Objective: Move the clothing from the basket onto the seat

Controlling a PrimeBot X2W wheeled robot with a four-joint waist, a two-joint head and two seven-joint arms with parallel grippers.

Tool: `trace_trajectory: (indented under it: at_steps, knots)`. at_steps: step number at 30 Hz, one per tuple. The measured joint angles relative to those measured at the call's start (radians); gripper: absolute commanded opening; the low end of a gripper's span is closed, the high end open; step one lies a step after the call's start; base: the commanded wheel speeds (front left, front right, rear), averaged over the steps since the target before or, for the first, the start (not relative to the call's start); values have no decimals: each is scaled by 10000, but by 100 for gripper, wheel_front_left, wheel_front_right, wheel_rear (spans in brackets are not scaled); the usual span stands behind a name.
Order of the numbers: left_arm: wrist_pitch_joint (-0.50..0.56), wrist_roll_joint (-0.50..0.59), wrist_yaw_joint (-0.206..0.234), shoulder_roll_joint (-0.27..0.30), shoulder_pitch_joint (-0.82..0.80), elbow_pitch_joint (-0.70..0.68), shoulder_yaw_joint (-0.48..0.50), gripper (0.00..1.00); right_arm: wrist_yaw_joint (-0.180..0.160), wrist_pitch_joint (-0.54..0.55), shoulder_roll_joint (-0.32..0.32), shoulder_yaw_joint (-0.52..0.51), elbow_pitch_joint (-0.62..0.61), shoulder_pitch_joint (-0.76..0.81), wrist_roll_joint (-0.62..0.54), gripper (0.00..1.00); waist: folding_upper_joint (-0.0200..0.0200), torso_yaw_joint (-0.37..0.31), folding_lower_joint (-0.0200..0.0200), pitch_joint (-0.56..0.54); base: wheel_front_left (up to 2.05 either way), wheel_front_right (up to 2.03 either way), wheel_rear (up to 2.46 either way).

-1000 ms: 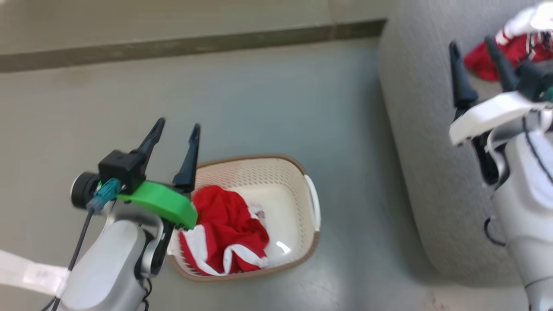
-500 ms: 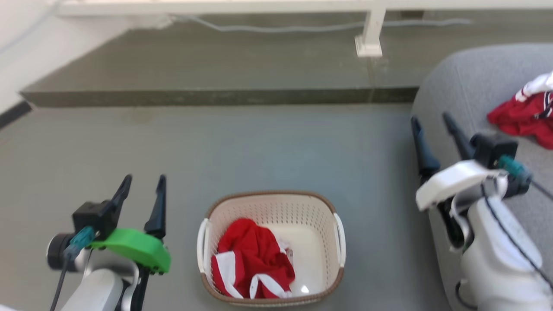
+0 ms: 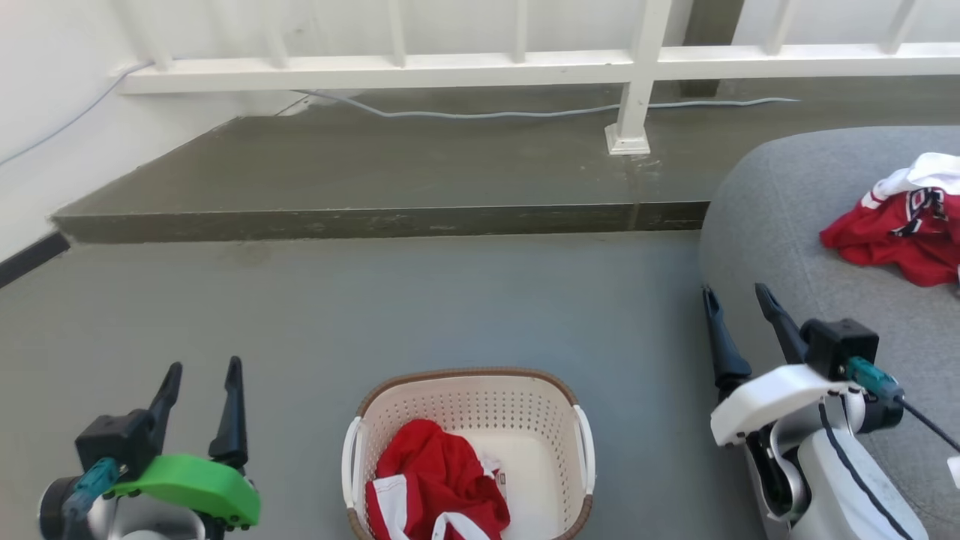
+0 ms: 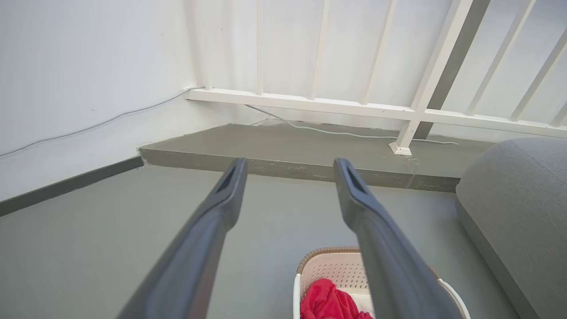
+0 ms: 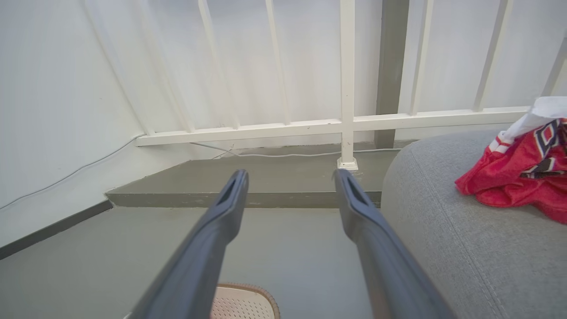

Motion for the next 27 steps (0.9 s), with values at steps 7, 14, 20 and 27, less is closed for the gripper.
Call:
trace_trajectory:
  at_steps: [7, 14, 20, 27]
  knots:
    - [0, 127, 0, -54, 556, -280, 554, 100, -198, 0, 17, -65, -533, 407, -2, 100, 0, -249, 0, -58, 0, 0, 0]
    - [2, 493, 2, -244, 893, -587, 742, 100, -295, 0, 23, -121, -1007, 891, -2, 100, 0, -391, 0, -86, 0, 0, 0]
    - [0, 631, 2, -299, 1075, -761, 738, 100, -385, 0, 40, -100, -1323, 1082, -2, 100, 0, -440, 0, -91, 0, 0, 0]
    - [0, 736, 2, -341, 1172, -945, 731, 100, -393, 0, 73, -71, -1595, 1249, -2, 100, 0, -441, 0, -71, 0, 0, 0]
